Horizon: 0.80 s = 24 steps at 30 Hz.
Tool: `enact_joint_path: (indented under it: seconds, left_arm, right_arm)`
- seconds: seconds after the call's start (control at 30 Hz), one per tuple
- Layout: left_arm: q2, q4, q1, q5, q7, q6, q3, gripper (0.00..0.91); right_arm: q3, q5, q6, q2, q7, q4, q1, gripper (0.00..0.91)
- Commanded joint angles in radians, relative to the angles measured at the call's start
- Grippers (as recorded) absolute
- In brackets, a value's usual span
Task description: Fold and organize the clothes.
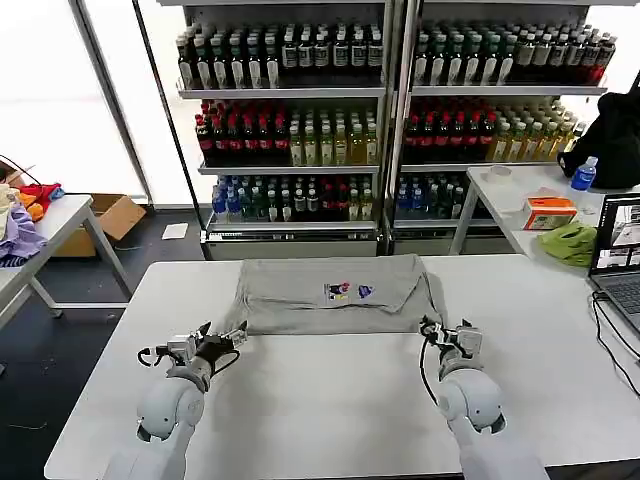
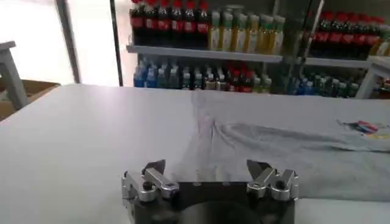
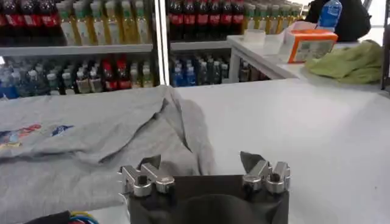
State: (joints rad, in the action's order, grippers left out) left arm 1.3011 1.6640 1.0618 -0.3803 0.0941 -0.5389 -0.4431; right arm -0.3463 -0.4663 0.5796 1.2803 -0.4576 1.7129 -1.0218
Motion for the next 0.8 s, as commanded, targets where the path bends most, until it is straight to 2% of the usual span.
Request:
enact_joint_path:
  seconds: [0.03, 0.1, 0.17, 0.5, 0.8]
  left_arm:
    - [0.0, -0.021, -0.001, 0.004, -0.001, 0.003, 0.0, 0.01]
    - [0.0, -0.019, 0.004, 0.006, -0.001, 0.002, 0.003, 0.0]
    - [0.002, -0.018, 0.012, 0.012, 0.0, 0.001, 0.006, 0.0]
    - [0.015, -0.027, 0.027, 0.046, -0.006, 0.017, 0.022, 0.0]
    - [0.021, -0.007, 0.05, 0.055, -0.013, 0.063, 0.014, 0.0]
  right_arm:
    - [0.0, 0.006, 0.0, 0.002, 0.002, -0.03, 0.011, 0.302]
    - [-0.001, 0.004, 0.0, 0.001, 0.009, -0.029, 0.0, 0.111]
    - [-0.002, 0.001, -0.001, -0.002, 0.018, -0.029, -0.02, 0.0]
    - [-0.023, -0.009, -0.02, 0.028, 0.048, -0.043, -0.084, 0.0]
    - [-0.03, 0.026, -0.038, 0.011, 0.074, 0.04, -0.126, 0.0]
